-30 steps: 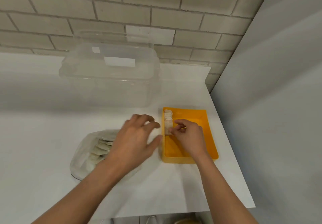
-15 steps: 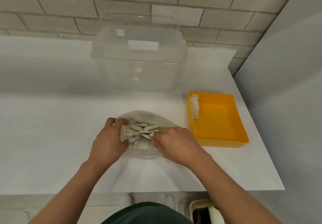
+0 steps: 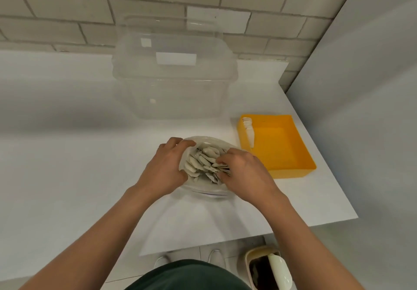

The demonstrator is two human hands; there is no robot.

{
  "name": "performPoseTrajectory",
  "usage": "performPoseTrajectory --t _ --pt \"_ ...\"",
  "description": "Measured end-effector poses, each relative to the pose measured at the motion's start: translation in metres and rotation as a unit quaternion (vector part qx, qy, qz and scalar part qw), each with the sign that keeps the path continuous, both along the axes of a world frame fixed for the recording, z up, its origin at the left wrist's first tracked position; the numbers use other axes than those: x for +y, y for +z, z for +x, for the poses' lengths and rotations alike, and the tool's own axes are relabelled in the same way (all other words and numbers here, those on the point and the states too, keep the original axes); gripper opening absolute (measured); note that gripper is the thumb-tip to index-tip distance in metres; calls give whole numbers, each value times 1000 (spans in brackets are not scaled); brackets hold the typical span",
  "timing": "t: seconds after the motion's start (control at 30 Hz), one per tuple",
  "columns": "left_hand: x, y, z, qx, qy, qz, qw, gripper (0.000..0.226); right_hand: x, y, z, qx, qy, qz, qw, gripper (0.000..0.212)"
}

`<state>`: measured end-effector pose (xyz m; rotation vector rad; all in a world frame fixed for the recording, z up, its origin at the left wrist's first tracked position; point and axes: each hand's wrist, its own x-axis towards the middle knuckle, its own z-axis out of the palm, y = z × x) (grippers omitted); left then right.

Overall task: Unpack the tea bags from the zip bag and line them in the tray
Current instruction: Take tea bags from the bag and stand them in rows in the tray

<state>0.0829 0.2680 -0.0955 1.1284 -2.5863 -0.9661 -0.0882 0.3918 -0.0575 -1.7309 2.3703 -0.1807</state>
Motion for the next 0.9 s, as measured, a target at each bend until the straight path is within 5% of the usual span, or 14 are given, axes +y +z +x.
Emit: performPoseTrajectory --t 0.17,0.33,0.63,0.9 --pt "-9 3 8 41 -31 20 999 77 -36 -14 32 -22 -43 -9 999 20" --pt "-13 13 22 53 -60 25 996 76 -48 -36 53 -3 -68 30 997 60" --pt "-22 12 37 84 -63 -20 994 59 -62 -33 79 72 -41 28 996 44" --pt "-35 7 42 87 -92 -1 992 71 -62 -30 78 105 -52 14 993 27"
